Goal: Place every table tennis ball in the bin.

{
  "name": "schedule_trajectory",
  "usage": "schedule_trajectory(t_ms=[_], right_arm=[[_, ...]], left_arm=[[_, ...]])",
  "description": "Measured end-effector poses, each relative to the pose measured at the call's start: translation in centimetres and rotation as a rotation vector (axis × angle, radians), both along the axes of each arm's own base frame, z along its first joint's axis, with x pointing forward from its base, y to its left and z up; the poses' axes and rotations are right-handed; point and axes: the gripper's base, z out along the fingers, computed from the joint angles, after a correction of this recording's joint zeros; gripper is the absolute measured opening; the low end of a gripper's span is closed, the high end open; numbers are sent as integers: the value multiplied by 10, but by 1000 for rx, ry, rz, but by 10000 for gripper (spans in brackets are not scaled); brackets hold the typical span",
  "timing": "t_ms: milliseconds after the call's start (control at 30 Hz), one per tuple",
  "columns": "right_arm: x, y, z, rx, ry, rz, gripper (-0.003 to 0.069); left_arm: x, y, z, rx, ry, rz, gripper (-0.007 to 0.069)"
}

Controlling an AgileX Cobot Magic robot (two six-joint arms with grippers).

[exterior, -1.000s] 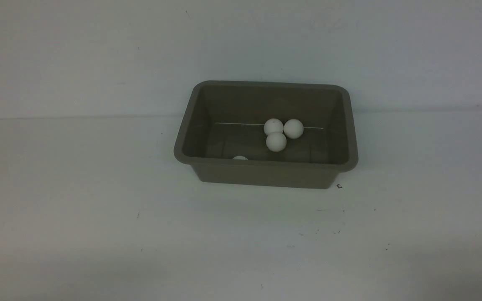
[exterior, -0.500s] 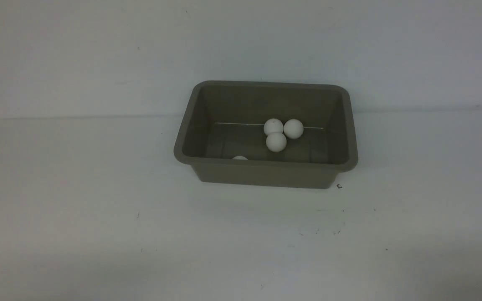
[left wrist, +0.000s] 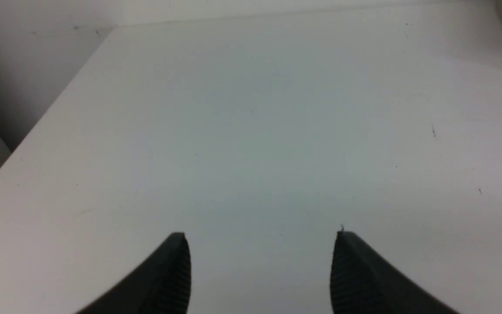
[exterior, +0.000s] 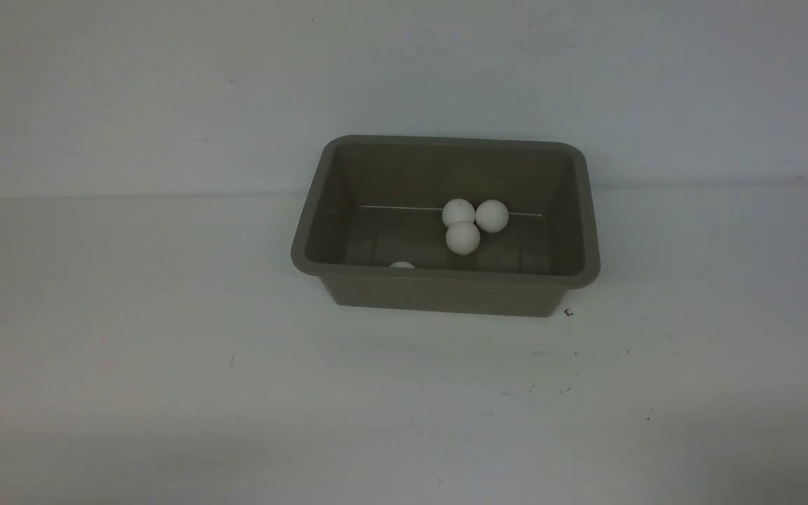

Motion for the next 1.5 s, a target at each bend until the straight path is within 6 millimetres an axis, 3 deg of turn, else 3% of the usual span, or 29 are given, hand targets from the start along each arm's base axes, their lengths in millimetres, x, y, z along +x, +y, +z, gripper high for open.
schedule_trajectory(t_ms=[1500], right_arm=[[0, 0, 0, 25, 3, -6, 472]], left_arm=[[0, 0, 0, 0, 0, 0, 394]])
